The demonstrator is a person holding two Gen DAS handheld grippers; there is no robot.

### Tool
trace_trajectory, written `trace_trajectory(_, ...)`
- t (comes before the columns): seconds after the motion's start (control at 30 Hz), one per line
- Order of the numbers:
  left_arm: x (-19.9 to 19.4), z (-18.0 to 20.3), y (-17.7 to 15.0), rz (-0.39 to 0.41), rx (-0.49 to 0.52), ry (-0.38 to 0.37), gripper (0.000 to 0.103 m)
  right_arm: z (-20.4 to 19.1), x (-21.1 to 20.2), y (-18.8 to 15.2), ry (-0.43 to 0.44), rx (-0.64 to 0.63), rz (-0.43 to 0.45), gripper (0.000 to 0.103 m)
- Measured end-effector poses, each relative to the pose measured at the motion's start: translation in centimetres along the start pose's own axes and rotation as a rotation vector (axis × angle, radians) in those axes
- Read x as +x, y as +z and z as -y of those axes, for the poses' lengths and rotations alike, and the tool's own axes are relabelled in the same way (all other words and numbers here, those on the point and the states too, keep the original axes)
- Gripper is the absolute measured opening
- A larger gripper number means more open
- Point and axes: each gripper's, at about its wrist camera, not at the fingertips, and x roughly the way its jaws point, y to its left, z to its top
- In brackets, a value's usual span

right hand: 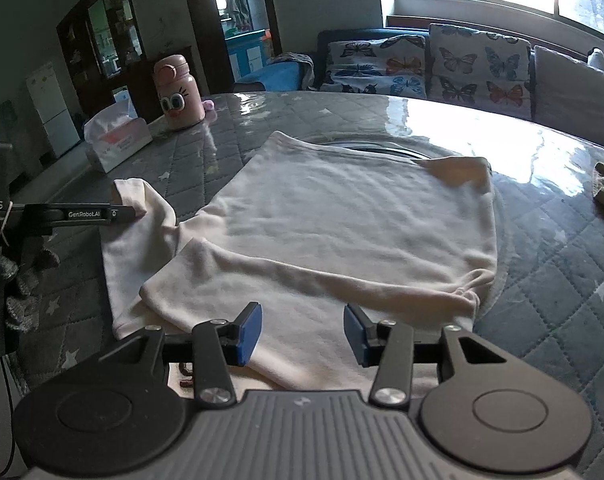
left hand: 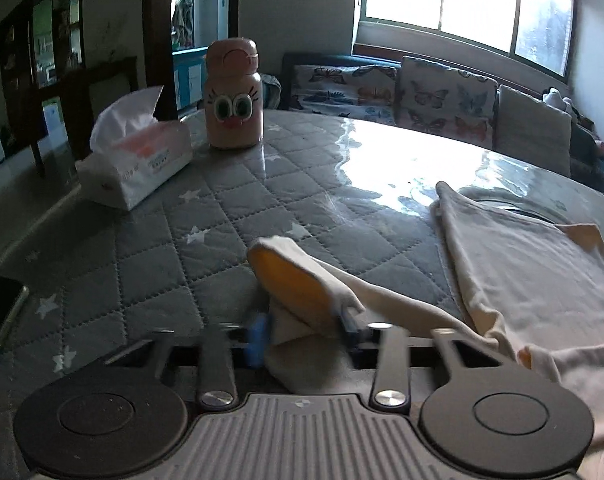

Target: Fold clothes

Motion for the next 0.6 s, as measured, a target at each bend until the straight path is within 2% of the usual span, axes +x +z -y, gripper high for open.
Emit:
trace_trajectory(0.03,-0.1,0.0,0.1,0.003,0.001,-0.005,0.023,0.0,0.0,0.0,-0.002,0.001,0.000,0.046)
trace_trajectory(0.07,-0.2,0.0,0.2,0.006,0.003,-0.011,0.010,0.1,0.0,0.0,-0.002,0.003,0.001,0.046)
trace_trajectory(0.17,-0.7,0.2,0.6,0.018,0.012,-0.029,0.009,0.1,-0.1,0.0,-0.001,0.004,0.005,0.046)
trace_trajectory(0.27,-2.9,1.3,1.3,0.061,0.066,-0.086,0.008,0.3,-0.3,0.0,0.000,0.013,0.016,0.046)
trace_trajectory(0.4,-6.5,3.7,2.3,0.113,0.129,-0.221,0.008,0.7,-0.8,0.2,0.001,0.026,0.036,0.046)
trace_trajectory(0.57,-10.3,7.6,2.8,0.150,0.191,-0.444,0.009,1.7,-1.8,0.3,0.000,0.061,0.069,0.046)
trace_trajectory(0.6,-10.9,8.5,2.7,0.154,0.207,-0.487,0.012,1.9,-2.0,0.2,0.001,0.072,0.074,0.046)
